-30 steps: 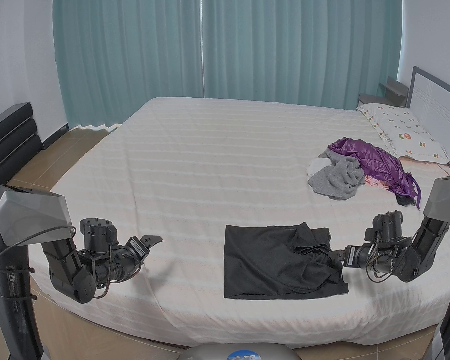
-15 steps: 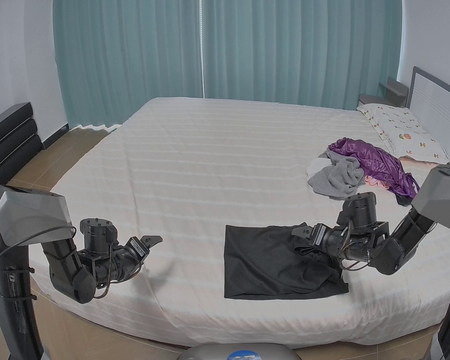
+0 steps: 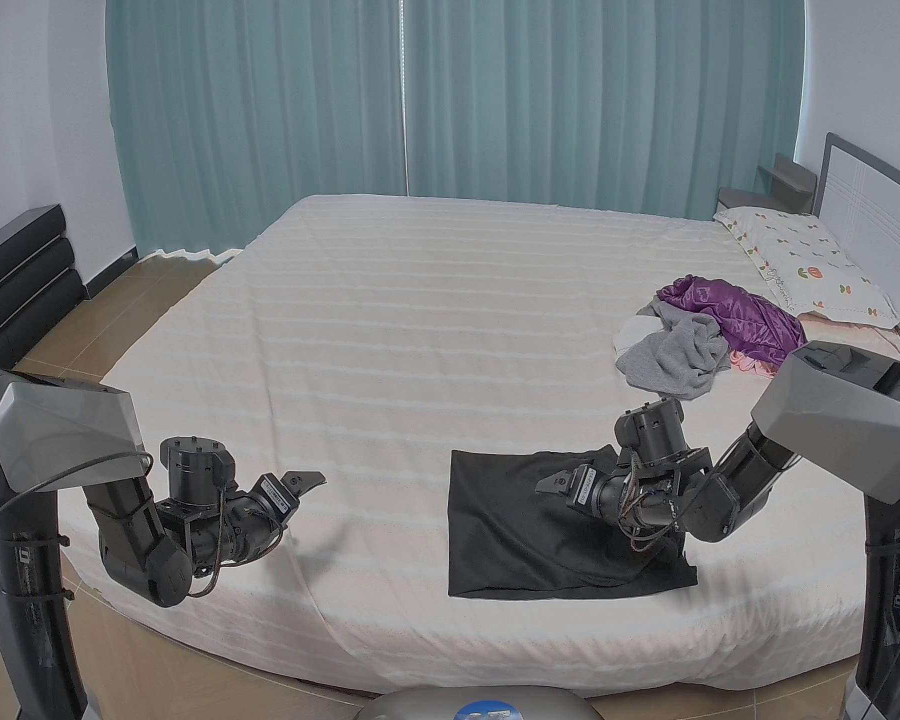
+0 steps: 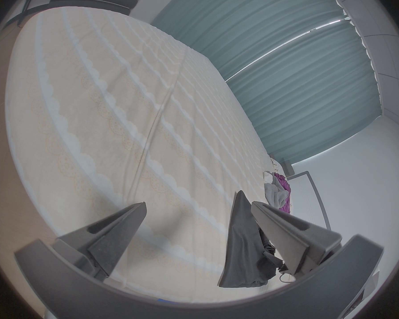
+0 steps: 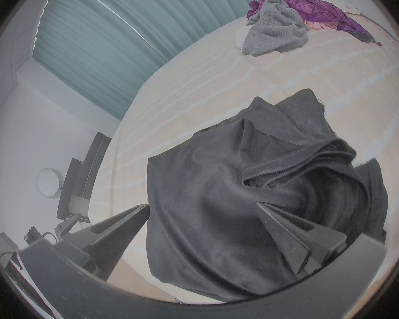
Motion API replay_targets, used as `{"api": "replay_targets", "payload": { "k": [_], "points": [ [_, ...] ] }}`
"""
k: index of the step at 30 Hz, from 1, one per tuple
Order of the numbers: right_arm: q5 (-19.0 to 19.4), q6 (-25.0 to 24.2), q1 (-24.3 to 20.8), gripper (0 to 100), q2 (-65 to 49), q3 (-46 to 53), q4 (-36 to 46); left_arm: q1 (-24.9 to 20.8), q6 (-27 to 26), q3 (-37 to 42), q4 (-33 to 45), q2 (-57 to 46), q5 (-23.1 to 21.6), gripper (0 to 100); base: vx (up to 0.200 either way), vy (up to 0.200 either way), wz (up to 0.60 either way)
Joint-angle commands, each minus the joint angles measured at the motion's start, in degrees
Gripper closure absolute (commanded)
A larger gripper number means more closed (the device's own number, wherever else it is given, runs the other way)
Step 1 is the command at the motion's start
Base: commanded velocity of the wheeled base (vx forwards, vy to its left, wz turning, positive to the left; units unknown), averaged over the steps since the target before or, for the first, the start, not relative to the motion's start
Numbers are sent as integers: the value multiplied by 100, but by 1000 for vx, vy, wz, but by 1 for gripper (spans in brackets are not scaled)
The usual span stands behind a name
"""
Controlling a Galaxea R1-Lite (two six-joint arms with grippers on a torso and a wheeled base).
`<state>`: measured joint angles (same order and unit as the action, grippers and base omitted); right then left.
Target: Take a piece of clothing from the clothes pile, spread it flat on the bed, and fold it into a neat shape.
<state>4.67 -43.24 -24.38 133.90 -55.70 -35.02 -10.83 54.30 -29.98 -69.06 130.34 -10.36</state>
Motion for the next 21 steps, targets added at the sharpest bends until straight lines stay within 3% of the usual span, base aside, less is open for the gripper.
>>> {"api": "replay_targets", "payload": {
  "k": [1,3,5,9,16,21],
  "points": [
    [-98,9,188,0,365,-679,409,-7,2,9,-2,9,-1,0,0,0,0],
    [-203,26,250,0,417,-908,646,-7,2,9,-2,9,-1,0,0,0,0],
    [-572,184,522,0,655,-1540,1208,1,-7,1,-2,9,-1,0,0,0,0],
    [-906,351,1014,0,822,-2015,1323,-7,-42,9,-2,18,-1,0,0,0,0],
    [-880,334,1515,0,716,-1980,1156,-7,-77,1,-2,44,-1,0,0,0,0],
    [-608,299,1550,0,760,-1857,918,-7,-77,1,-2,44,-1,0,0,0,0]
  ]
}}
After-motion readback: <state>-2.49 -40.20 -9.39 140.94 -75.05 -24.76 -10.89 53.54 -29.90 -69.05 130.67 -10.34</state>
